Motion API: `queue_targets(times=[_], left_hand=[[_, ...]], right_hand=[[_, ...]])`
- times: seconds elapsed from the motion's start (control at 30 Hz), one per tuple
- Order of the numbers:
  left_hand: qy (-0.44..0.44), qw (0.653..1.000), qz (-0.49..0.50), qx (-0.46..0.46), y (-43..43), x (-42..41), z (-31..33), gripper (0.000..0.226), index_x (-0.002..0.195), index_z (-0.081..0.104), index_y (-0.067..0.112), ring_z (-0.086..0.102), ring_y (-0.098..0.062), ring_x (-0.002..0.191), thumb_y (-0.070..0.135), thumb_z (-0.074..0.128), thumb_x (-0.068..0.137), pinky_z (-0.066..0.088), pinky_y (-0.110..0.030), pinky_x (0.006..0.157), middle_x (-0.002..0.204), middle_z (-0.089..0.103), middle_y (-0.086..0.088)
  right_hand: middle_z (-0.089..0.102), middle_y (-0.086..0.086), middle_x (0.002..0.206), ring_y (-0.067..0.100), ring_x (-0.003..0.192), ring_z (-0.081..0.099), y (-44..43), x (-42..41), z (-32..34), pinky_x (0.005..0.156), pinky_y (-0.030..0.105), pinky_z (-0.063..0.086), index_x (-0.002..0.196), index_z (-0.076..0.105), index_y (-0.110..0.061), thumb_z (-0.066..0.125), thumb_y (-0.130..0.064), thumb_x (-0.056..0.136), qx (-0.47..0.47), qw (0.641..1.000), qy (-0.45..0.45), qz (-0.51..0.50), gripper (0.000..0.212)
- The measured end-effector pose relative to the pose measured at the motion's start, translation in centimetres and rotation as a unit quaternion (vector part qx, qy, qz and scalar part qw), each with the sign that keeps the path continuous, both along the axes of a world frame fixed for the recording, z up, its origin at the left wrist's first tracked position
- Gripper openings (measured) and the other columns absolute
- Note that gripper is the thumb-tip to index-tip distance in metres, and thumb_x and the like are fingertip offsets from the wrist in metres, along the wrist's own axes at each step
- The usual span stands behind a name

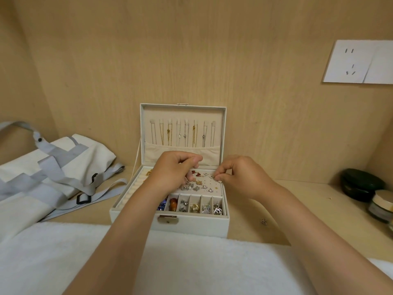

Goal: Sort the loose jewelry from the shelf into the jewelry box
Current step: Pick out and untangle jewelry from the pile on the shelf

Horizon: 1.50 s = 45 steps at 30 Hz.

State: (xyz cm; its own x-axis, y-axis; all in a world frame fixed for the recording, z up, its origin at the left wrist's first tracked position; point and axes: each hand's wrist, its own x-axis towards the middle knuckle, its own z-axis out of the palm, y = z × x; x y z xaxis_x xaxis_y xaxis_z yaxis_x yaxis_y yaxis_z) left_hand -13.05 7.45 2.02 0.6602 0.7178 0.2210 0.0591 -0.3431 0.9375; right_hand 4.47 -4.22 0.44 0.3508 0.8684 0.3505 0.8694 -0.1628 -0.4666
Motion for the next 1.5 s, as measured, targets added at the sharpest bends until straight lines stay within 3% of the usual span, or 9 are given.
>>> queue_targets(times=[0.13, 0.3, 0.5, 0.63, 0.73, 0.83, 0.97, 1.2, 1.5], left_hand=[[-0.009, 1.000, -0.010, 0.000, 0.4, -0.4, 0.1, 0.015, 0.106, 0.072, 0.018, 0.061, -0.011, 0.053, 0.012, 0.064, 0.095, 0.045, -0.020, 0.046, 0.087, 0.076, -0.001], [-0.018, 1.000, 0.010, -0.007, 1.4, -1.4, 0.8, 0.002, 0.092, 0.069, 0.012, 0.069, -0.019, 0.062, 0.013, 0.069, 0.091, 0.043, -0.021, 0.045, 0.087, 0.077, -0.001], [-0.061, 0.997, 0.038, -0.020, 2.2, -2.7, 1.2, 0.004, 0.092, 0.074, 0.015, 0.061, -0.005, 0.052, 0.015, 0.073, 0.088, 0.045, -0.016, 0.045, 0.074, 0.070, -0.001], [-0.052, 0.998, 0.008, -0.027, 1.3, -1.9, 1.1, 0.007, 0.095, 0.073, 0.015, 0.061, -0.009, 0.059, 0.013, 0.068, 0.092, 0.046, -0.020, 0.046, 0.086, 0.076, 0.001], [-0.050, 0.997, -0.010, -0.052, 0.4, -1.3, 1.1, 0.008, 0.097, 0.072, 0.014, 0.061, -0.007, 0.057, 0.013, 0.064, 0.095, 0.045, -0.019, 0.046, 0.091, 0.077, 0.002], [-0.049, 0.995, -0.039, -0.081, -0.3, -0.6, 1.0, 0.008, 0.098, 0.072, 0.015, 0.062, -0.009, 0.059, 0.017, 0.064, 0.096, 0.044, -0.019, 0.045, 0.094, 0.077, 0.001], [-0.048, 0.991, -0.055, -0.113, -1.2, 0.3, 0.8, 0.010, 0.099, 0.072, 0.015, 0.063, -0.009, 0.059, 0.020, 0.065, 0.095, 0.043, -0.019, 0.044, 0.090, 0.075, 0.004], [-0.024, 0.991, -0.031, -0.128, -1.6, 0.8, 0.3, 0.014, 0.101, 0.072, 0.015, 0.061, -0.015, 0.063, 0.025, 0.065, 0.095, 0.046, -0.021, 0.047, 0.072, 0.070, -0.006], [-0.020, 0.987, -0.078, -0.142, -1.9, 0.8, 0.2, 0.015, 0.097, 0.070, 0.012, 0.063, -0.013, 0.062, 0.023, 0.060, 0.098, 0.048, -0.023, 0.048, 0.085, 0.069, -0.003]], right_hand=[[0.065, -0.014, 0.094, 0.007, 0.091, 0.060, -0.2, -0.7, 0.6, 0.081, 0.033, 0.051, 0.090, 0.077, -0.033, 0.074, -0.031, 0.086, -0.012, 0.996, -0.089, 0.002, 0.005], [0.066, -0.014, 0.099, 0.008, 0.093, 0.063, -0.2, -1.1, 1.0, 0.079, 0.032, 0.052, 0.096, 0.078, -0.030, 0.072, -0.028, 0.089, -0.030, 0.990, -0.139, 0.012, 0.010], [0.067, -0.013, 0.103, 0.009, 0.099, 0.062, -0.2, -0.9, 1.2, 0.085, 0.034, 0.052, 0.099, 0.077, -0.029, 0.069, -0.027, 0.092, -0.055, 0.990, -0.125, 0.026, 0.012], [0.070, -0.017, 0.096, 0.000, 0.092, 0.062, -0.1, -0.7, 0.9, 0.084, 0.030, 0.052, 0.091, 0.078, -0.030, 0.074, -0.025, 0.087, -0.040, 0.998, -0.044, 0.020, 0.008], [0.071, -0.014, 0.088, -0.009, 0.069, 0.058, -0.3, -0.4, 1.3, 0.072, 0.017, 0.043, 0.094, 0.079, -0.024, 0.073, -0.016, 0.089, 0.017, 0.996, 0.082, 0.023, 0.011], [0.069, -0.008, 0.081, -0.003, 0.050, 0.050, -0.5, -0.3, 2.0, 0.063, 0.016, 0.040, 0.094, 0.077, -0.020, 0.070, -0.008, 0.090, 0.092, 0.981, 0.171, 0.014, 0.014], [0.068, 0.004, 0.087, 0.005, 0.048, 0.049, -0.5, -1.7, 2.4, 0.053, 0.020, 0.045, 0.093, 0.075, -0.019, 0.073, -0.001, 0.087, 0.162, 0.947, 0.267, 0.079, 0.019], [0.073, 0.009, 0.086, 0.007, 0.050, 0.052, 0.6, -3.5, 0.6, 0.049, 0.020, 0.045, 0.089, 0.076, -0.016, 0.083, -0.006, 0.078, 0.228, 0.923, 0.301, 0.072, 0.017], [0.074, 0.005, 0.077, 0.004, 0.046, 0.053, -0.1, -3.2, 0.8, 0.051, 0.018, 0.046, 0.086, 0.077, -0.011, 0.084, -0.002, 0.074, 0.232, 0.910, 0.334, 0.080, 0.017]])
